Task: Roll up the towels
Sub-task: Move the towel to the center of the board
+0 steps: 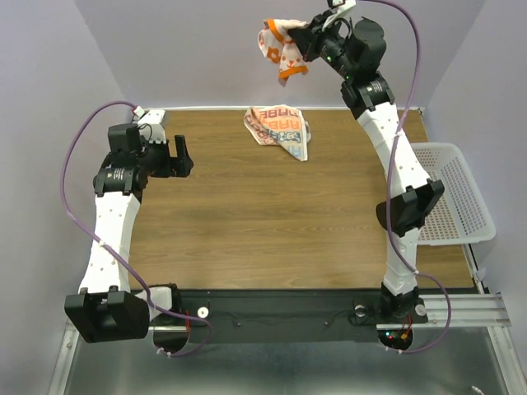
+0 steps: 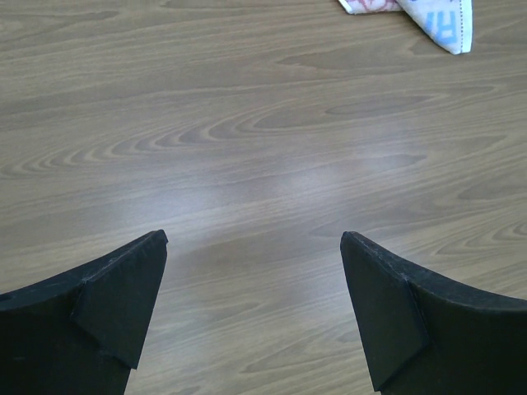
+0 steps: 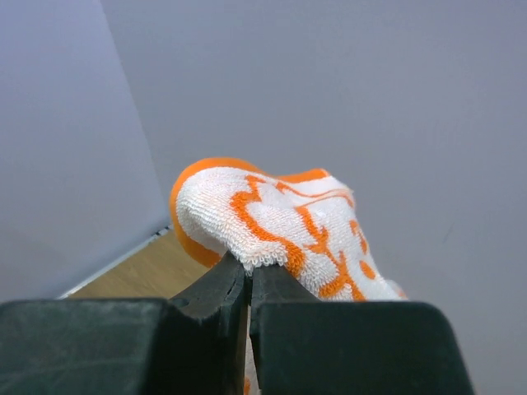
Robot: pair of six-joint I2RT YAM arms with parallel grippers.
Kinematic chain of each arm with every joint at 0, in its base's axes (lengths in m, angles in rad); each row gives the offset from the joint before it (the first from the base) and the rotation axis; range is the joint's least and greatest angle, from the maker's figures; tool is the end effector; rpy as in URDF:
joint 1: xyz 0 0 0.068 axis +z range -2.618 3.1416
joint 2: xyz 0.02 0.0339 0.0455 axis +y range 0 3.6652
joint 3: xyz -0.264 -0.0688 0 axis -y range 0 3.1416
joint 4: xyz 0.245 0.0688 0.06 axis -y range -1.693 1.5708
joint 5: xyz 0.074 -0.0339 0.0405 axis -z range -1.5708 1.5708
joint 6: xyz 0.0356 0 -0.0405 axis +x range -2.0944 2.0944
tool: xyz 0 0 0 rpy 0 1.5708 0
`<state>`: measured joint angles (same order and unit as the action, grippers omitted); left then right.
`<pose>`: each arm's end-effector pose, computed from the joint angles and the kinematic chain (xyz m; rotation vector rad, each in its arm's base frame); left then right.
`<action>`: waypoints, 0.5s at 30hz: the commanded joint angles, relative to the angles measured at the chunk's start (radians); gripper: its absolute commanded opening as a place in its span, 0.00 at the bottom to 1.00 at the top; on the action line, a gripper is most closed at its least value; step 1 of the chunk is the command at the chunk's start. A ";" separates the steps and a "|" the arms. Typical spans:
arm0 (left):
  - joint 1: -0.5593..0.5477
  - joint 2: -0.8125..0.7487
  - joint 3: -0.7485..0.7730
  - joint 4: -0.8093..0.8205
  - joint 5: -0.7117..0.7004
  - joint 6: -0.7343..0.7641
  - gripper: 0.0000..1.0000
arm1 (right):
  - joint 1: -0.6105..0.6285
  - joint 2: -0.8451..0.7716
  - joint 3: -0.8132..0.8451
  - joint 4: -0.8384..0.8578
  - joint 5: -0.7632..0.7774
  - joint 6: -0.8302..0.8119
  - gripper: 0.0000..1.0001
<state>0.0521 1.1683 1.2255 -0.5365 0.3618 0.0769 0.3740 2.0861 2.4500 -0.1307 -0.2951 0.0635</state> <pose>0.2533 0.0006 0.3808 0.2489 2.0134 -0.2891 0.4271 0.1787 0.5115 -0.4584 1.2912 0.5651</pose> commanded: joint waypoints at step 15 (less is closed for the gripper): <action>0.006 -0.058 0.055 0.003 0.166 0.101 0.99 | 0.008 -0.406 -0.747 -0.217 -0.456 -0.111 0.01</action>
<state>0.0536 1.1446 1.2518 -0.5262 0.4541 0.1246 0.3737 1.7542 1.8305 -0.2665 -0.5838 0.0273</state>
